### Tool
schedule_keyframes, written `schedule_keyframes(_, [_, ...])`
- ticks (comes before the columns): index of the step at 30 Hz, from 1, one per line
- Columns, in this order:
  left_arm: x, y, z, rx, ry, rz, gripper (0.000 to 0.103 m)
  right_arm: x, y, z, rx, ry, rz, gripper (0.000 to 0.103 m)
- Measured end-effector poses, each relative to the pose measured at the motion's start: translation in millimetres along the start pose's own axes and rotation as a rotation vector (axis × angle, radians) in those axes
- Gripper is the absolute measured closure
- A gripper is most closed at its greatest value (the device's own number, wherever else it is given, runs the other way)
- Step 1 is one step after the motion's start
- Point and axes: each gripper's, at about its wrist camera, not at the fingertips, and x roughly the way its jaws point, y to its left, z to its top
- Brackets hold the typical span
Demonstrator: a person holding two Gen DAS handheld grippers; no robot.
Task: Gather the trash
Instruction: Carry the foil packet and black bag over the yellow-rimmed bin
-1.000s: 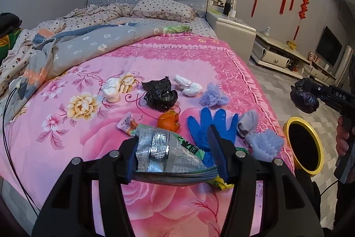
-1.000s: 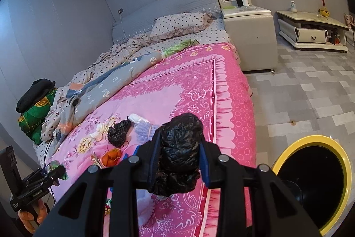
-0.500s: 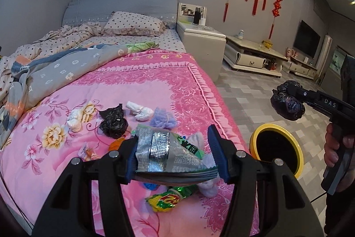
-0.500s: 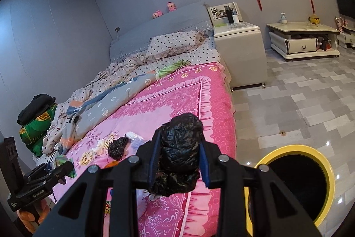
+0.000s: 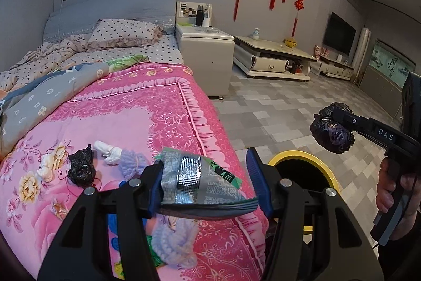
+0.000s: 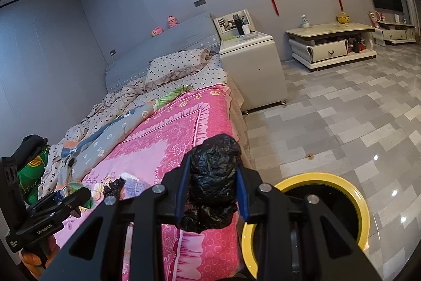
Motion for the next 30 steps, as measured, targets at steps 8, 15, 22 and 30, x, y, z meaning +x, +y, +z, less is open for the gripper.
schedule_keyframes(8, [39, -44, 11, 0.048, 0.042, -0.063, 0.049, -11, -45, 5, 0.047, -0.043, -0.088, 0.074])
schedule_keyframes(15, [82, -88, 12, 0.093, 0.102, -0.111, 0.049, -13, -84, -4, 0.101, -0.036, -0.149, 0.074])
schedule_keyframes(22, [121, -128, 7, 0.126, 0.151, -0.160, 0.049, -3, -118, -17, 0.150, -0.012, -0.200, 0.074])
schedule_keyframes(30, [157, -162, -11, 0.131, 0.218, -0.210, 0.049, 4, -154, -32, 0.205, 0.016, -0.260, 0.074])
